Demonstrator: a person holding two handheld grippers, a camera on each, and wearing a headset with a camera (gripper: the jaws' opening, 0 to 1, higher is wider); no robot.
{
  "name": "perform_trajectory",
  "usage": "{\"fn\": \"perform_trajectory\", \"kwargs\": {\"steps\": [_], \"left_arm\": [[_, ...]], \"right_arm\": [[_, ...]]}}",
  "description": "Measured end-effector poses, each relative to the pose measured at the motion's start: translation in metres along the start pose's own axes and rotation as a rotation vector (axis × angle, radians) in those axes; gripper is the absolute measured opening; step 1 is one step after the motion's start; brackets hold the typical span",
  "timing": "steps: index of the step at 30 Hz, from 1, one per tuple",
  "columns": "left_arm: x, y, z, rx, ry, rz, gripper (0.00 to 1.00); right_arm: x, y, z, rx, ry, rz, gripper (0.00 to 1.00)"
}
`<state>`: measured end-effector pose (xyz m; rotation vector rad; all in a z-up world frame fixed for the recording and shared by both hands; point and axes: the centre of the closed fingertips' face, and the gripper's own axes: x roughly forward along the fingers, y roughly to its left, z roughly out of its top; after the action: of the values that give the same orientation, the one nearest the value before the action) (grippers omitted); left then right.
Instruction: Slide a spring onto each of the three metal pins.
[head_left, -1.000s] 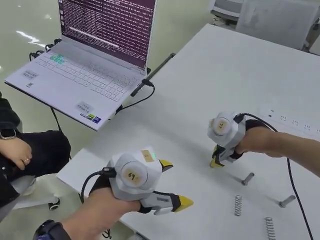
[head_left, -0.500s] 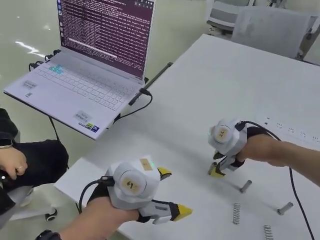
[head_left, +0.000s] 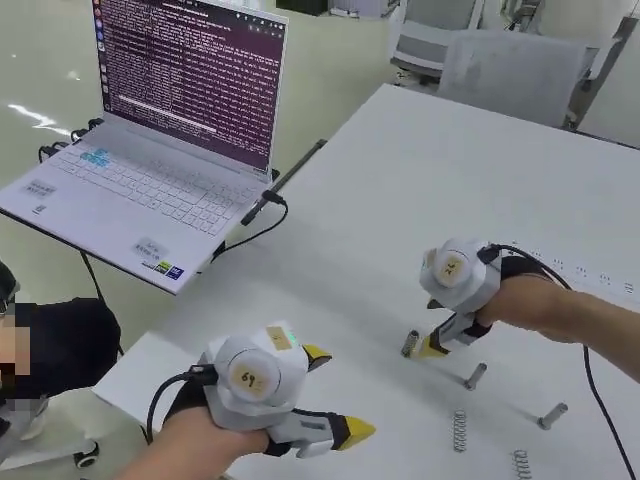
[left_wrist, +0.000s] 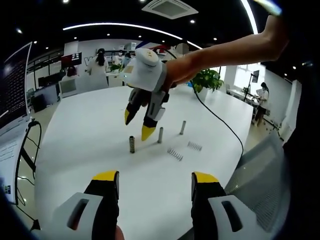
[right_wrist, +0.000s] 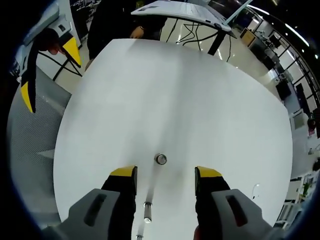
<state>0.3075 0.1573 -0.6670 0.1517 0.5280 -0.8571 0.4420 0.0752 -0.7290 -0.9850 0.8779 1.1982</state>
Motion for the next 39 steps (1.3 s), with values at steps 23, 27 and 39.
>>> {"fn": "perform_trajectory", "kwargs": {"steps": [23,27,39], "left_arm": [[-0.005,0.000,0.005,-0.014,-0.016,0.014,0.54],[-0.005,0.000,0.007,-0.015,-0.020,0.015,0.54],[-0.004,-0.003,0.007,-0.017,-0.017,0.010,0.54]], "right_arm": [[-0.043,0.026,-0.023,0.228,-0.182,-0.121,0.51],[-0.054,0.026,-0.026,0.288,-0.242,-0.152,0.51],[-0.083,0.046,-0.045,0.417,-0.343,-0.203,0.52]]}}
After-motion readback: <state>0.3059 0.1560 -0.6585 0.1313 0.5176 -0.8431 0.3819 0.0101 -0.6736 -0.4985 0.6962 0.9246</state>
